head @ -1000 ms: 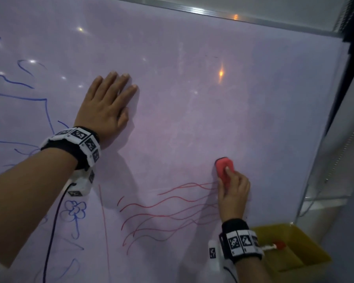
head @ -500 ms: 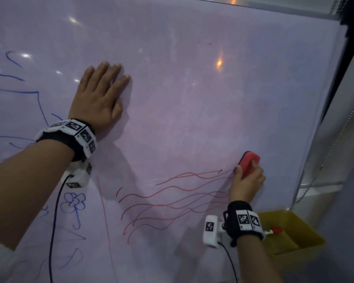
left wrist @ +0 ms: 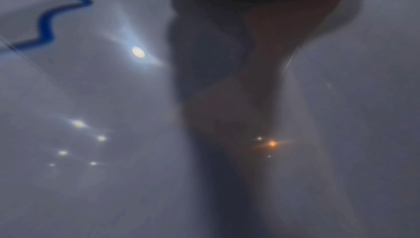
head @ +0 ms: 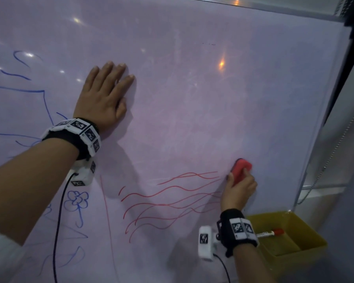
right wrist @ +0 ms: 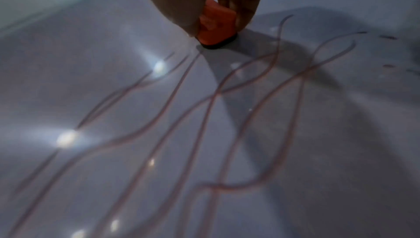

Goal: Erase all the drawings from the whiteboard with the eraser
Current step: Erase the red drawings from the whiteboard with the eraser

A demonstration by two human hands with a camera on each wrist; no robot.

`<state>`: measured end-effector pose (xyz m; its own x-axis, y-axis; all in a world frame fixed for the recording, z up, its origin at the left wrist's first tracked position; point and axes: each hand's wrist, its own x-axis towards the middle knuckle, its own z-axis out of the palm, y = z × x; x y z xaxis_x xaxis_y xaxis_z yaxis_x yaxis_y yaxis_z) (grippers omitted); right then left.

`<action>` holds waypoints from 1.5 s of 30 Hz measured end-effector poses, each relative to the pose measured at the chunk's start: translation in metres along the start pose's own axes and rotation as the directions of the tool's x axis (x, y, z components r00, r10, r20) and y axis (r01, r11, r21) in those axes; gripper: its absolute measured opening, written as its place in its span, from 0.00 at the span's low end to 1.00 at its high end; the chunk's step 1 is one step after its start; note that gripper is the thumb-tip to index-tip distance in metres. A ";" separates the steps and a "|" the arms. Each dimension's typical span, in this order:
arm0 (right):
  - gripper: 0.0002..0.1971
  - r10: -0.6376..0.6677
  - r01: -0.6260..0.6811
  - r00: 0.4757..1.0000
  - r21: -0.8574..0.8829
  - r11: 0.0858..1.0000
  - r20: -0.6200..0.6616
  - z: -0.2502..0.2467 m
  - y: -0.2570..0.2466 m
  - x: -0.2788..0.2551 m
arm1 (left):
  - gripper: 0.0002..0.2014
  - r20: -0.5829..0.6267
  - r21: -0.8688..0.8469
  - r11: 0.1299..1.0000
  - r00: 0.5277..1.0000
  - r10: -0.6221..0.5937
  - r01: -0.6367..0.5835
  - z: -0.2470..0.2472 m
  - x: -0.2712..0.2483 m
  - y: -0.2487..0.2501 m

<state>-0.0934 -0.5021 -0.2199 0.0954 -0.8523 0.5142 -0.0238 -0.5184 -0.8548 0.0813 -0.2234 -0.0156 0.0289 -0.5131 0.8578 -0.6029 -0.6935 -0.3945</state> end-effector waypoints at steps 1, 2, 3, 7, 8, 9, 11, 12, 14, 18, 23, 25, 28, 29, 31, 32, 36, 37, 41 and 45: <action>0.20 -0.101 0.103 0.994 -0.028 0.994 0.044 0.000 0.002 -0.007 | 0.26 -0.005 -0.003 1.000 1.000 -0.002 0.002 0.000 0.000 0.000; 0.20 -0.171 0.177 0.982 -0.067 0.982 0.080 -0.002 0.008 -0.010 | 0.26 -0.009 -0.002 1.000 1.000 0.001 -0.001 0.001 0.000 -0.001; 0.19 -0.197 0.206 0.976 -0.099 0.974 0.091 -0.005 0.015 -0.006 | 0.26 -0.010 0.002 1.000 1.000 0.004 -0.004 0.001 -0.001 -0.001; 0.20 0.120 -0.121 0.992 -0.037 0.992 -0.040 -0.015 0.033 0.029 | 0.26 -0.005 0.005 1.000 1.000 0.006 -0.006 0.001 0.000 -0.002; 0.20 0.172 -0.173 0.983 -0.024 0.985 -0.061 -0.012 0.029 0.028 | 0.26 -0.003 0.004 1.000 1.000 0.004 -0.004 0.002 0.000 -0.002; 0.20 0.161 -0.162 0.985 -0.029 0.986 -0.058 -0.006 0.019 0.021 | 0.26 -0.003 0.004 1.000 1.000 -0.001 0.001 0.002 0.000 -0.001; 0.18 -0.006 0.006 1.000 -0.045 0.999 0.000 0.007 -0.001 -0.010 | 0.26 0.000 -0.001 1.000 1.000 -0.008 0.008 0.001 -0.001 0.000; 0.17 -0.128 0.130 0.991 -0.048 0.990 0.049 0.013 -0.008 -0.031 | 0.26 -0.004 -0.004 1.000 1.000 -0.009 0.009 0.001 -0.001 0.000; 0.16 -0.323 0.337 0.934 -0.073 0.939 0.154 0.021 -0.011 -0.066 | 0.26 -0.005 -0.009 1.000 1.000 -0.014 0.014 0.000 -0.002 0.000; 0.16 -0.411 0.429 0.893 -0.068 0.901 0.184 0.011 0.007 -0.050 | 0.26 -0.008 0.001 1.000 1.000 0.007 -0.007 -0.001 -0.001 -0.001; 0.19 0.077 -0.077 0.997 0.001 0.997 0.000 0.009 0.009 -0.017 | 0.26 -0.020 0.010 1.000 1.000 0.017 -0.017 0.001 0.000 -0.002; 0.19 -0.078 0.078 0.996 0.002 0.997 0.044 0.019 0.001 -0.039 | 0.26 -0.019 0.012 1.000 1.000 0.021 -0.021 0.001 0.001 -0.002; 0.17 -0.394 0.407 0.898 -0.032 0.913 0.194 0.021 0.006 -0.067 | 0.26 -0.010 0.007 1.000 1.000 0.019 -0.019 0.000 0.001 -0.002; 0.17 -0.427 0.445 0.878 -0.039 0.895 0.216 0.017 0.010 -0.063 | 0.26 -0.007 0.006 1.000 1.000 0.020 -0.020 -0.001 0.000 -0.002; 0.18 -0.369 0.381 0.916 -0.055 0.923 0.159 0.010 0.021 -0.045 | 0.26 0.000 0.011 0.999 1.000 0.030 -0.030 -0.001 0.000 -0.002; 0.19 -0.271 0.277 0.958 -0.051 0.960 0.096 0.008 0.025 -0.034 | 0.26 0.004 0.015 0.999 0.999 0.035 -0.035 -0.001 0.000 -0.002; 0.19 -0.036 0.036 0.999 0.013 0.999 0.020 0.017 0.006 -0.036 | 0.26 0.010 0.011 1.000 1.000 0.028 -0.028 0.000 0.001 0.000; 0.19 -0.158 0.158 0.986 0.012 0.987 0.060 0.021 -0.002 -0.051 | 0.26 0.008 0.009 1.000 1.000 0.025 -0.026 0.000 0.001 0.000; 0.13 -0.565 0.601 0.767 -0.030 0.799 0.305 0.035 -0.011 -0.107 | 0.26 0.014 0.012 1.000 1.000 0.015 -0.015 -0.002 0.000 0.000; 0.15 -0.350 0.358 0.923 -0.027 0.933 0.160 0.029 0.005 -0.079 | 0.26 0.016 0.020 1.000 1.000 0.022 -0.022 -0.002 0.000 0.000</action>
<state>-0.0721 -0.4352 -0.2670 0.2554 -0.5946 0.7624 -0.0148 -0.7909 -0.6118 0.0803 -0.2223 -0.0149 0.0286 -0.5364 0.8435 -0.5872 -0.6919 -0.4201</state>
